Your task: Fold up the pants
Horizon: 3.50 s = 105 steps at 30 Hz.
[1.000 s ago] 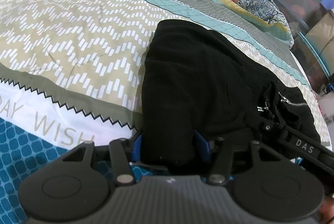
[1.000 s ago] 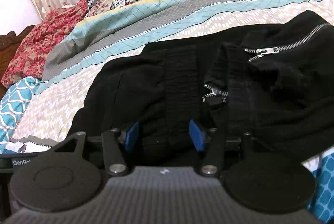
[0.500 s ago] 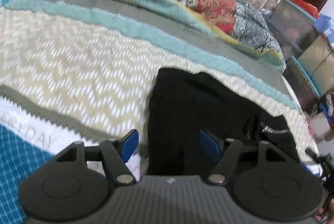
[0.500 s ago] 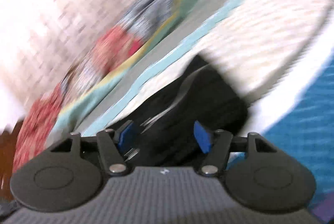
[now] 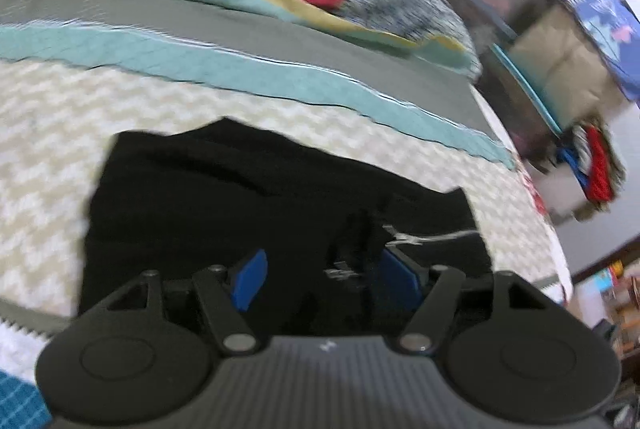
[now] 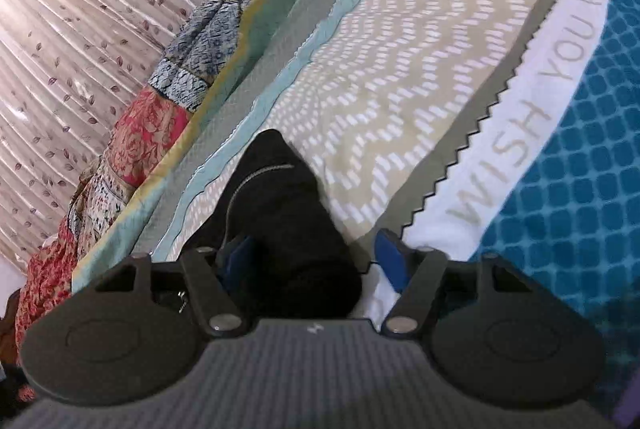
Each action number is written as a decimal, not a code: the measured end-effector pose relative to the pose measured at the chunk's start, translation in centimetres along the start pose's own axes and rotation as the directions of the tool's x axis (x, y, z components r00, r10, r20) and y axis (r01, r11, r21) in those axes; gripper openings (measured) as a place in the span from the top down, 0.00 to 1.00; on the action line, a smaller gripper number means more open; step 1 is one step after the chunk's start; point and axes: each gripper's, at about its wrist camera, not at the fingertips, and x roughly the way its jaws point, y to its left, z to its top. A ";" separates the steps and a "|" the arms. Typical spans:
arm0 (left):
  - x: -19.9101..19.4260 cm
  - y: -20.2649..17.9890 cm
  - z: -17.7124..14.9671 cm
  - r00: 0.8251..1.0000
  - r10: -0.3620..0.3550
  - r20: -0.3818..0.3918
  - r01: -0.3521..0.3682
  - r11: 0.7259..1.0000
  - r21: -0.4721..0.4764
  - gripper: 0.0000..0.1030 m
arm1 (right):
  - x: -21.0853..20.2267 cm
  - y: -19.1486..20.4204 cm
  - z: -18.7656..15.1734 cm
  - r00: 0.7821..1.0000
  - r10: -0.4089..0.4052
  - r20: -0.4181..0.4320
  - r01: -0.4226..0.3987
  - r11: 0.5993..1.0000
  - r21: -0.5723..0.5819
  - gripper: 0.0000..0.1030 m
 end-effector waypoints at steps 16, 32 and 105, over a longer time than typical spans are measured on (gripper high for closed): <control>8.2 -15.3 1.0 0.991 0.116 -0.065 -0.084 0.925 0.370 0.52 | -3.2 11.8 -8.8 0.996 0.085 0.017 -0.055 0.767 -0.639 0.77; 1.1 -5.3 3.6 0.999 0.022 -0.032 -0.016 0.988 0.156 0.82 | -3.7 16.1 -11.5 0.981 0.182 -0.062 -0.174 0.703 -0.690 0.78; -8.5 11.5 -11.3 0.938 0.346 -0.014 -0.346 0.934 -0.087 0.28 | -2.4 12.5 -14.1 0.899 0.034 -0.436 -0.224 0.892 -0.392 0.51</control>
